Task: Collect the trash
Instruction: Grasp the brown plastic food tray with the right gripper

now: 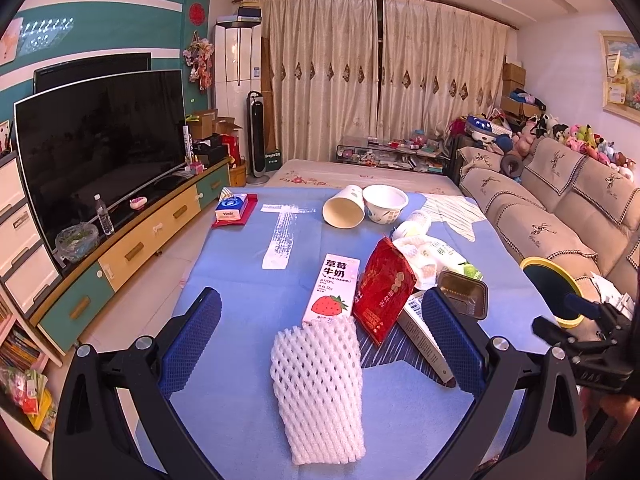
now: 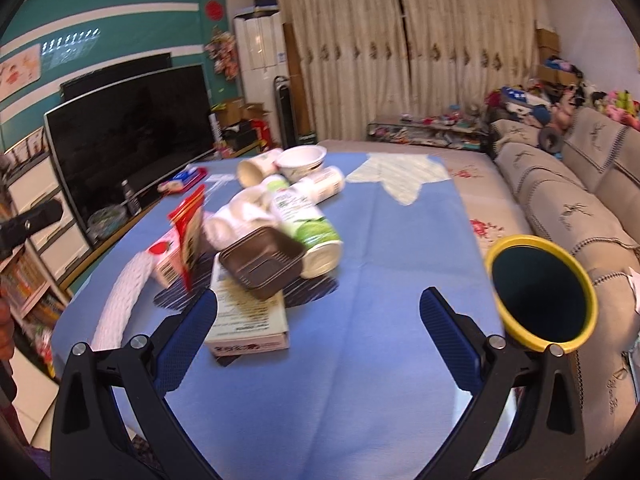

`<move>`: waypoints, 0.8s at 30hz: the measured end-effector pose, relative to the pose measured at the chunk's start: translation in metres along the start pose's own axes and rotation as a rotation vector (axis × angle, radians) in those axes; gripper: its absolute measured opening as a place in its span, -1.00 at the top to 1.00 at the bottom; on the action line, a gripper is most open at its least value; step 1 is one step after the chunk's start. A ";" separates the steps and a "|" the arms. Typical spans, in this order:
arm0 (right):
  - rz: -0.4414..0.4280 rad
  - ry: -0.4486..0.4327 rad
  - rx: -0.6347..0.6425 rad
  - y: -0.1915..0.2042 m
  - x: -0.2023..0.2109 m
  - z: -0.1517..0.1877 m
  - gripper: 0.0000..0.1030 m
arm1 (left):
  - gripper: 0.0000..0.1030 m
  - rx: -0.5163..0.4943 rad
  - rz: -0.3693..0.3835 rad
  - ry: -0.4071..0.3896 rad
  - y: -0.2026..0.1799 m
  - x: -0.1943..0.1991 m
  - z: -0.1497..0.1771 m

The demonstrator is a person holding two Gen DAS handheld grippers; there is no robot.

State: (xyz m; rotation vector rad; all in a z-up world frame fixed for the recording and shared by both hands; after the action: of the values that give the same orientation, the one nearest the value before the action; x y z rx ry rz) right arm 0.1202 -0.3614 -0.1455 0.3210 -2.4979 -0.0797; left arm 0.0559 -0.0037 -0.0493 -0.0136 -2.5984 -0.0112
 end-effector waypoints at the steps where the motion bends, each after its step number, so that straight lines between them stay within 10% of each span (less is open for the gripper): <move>1: -0.005 -0.002 0.004 0.003 -0.003 -0.001 -0.86 | -0.93 0.000 0.000 0.002 0.000 -0.001 0.001; 24: 0.039 0.161 -0.100 0.010 -0.095 -0.024 0.18 | -0.93 0.034 -0.005 0.045 0.016 -0.025 0.012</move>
State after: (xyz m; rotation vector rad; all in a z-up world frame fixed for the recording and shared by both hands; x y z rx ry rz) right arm 0.2062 -0.3279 -0.1787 0.2281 -2.3302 -0.1557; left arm 0.0712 0.0122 -0.0726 0.0059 -2.5534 0.0308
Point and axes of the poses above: each gripper's, at about its wrist camera, not at the fingertips, and x roughly against the way its jaws point, y to its left, z to its underside, the point moved 3 cm from there along -x, roughly the way its jaws point, and after that the axes turned 2 degrees about -x, right-handed, at the moved point
